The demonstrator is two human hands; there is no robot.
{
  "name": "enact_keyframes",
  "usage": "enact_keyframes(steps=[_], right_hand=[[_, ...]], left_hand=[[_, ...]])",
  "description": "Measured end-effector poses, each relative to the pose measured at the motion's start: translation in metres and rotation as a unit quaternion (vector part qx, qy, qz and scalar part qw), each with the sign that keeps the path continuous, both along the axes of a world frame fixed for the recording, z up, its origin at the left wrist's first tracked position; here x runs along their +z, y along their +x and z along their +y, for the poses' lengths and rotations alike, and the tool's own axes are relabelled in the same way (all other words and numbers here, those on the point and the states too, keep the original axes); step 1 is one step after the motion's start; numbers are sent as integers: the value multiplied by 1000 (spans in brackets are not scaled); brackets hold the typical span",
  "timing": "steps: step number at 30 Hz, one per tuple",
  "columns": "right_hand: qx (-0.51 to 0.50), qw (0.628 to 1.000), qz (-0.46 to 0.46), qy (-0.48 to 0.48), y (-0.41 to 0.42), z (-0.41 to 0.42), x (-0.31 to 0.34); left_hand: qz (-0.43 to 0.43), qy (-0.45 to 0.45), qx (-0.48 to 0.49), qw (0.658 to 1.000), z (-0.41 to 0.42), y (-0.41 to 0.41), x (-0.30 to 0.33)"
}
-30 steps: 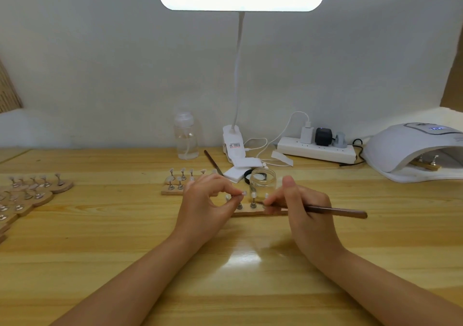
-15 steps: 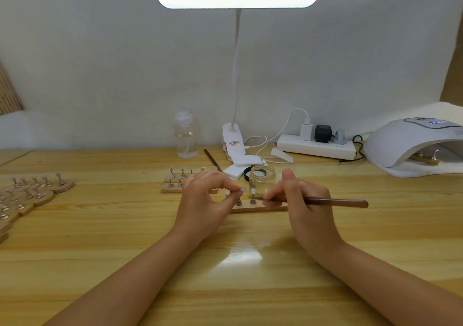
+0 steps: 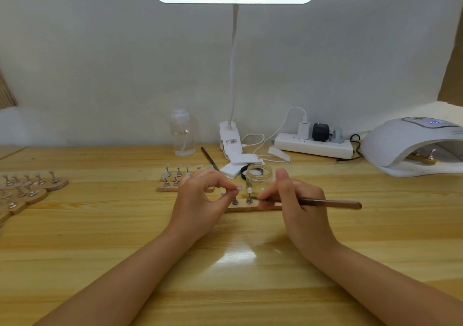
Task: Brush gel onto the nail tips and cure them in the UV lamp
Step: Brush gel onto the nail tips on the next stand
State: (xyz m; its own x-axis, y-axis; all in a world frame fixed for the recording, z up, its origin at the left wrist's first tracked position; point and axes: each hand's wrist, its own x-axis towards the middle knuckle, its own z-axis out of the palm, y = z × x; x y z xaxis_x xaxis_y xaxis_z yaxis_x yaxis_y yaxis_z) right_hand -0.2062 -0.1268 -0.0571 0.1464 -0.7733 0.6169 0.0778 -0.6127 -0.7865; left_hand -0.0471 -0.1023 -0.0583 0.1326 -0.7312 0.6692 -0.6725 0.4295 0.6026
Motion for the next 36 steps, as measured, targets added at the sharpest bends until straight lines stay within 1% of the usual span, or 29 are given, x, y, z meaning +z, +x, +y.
enact_keyframes(steps=[2,3,5,6,9,10,13,14,17,18,21,23,26,29,30,33,34,36], right_hand=[[-13,999,23,-33,0,-1,1],[-11,999,29,-26,0,-1,1],[10,1000,12,12,1,0,1],[11,1000,6,13,1,1,1],[-11,999,30,-36,0,-1,1],[-8,998,39,-38,0,-2,1],[17,1000,15,3,1,-1,0],[16,1000,7,2,1,-1,0],[-8,998,33,-51,1,-1,0],[-6,998,39,-50,1,-2,0],[22,1000,13,1,1,1,0],[10,1000,12,-23,0,1,0],[-23,997,47,-64,-1,-2,0],[-28,994,74,-78,0,-1,0],[-24,994,74,-75,0,-1,-1],[8,1000,19,-9,1,0,-2],[2,1000,18,-19,1,0,-2],[-29,996,49,-72,1,-1,-1]], left_hand=[[-1,2,1,1000,-1,0,0],[0,3,1,1000,-1,0,0],[5,4,2,1000,0,0,0],[6,4,3,1000,0,0,0],[3,4,4,1000,-1,0,-1],[4,4,3,1000,-1,0,-1],[8,3,1,1000,0,-1,-1],[10,3,2,1000,0,-1,0],[7,6,5,1000,0,-1,0],[5,8,6,1000,1,-1,0],[6,8,5,1000,2,-1,0],[10,12,4,1000,2,-1,1],[13,16,6,1000,1,-1,1],[6,6,1,1000,1,-1,1],[6,2,0,1000,1,-1,2],[12,-4,0,1000,0,0,1],[16,-5,-1,1000,0,0,1],[19,-4,-5,1000,-1,0,0]])
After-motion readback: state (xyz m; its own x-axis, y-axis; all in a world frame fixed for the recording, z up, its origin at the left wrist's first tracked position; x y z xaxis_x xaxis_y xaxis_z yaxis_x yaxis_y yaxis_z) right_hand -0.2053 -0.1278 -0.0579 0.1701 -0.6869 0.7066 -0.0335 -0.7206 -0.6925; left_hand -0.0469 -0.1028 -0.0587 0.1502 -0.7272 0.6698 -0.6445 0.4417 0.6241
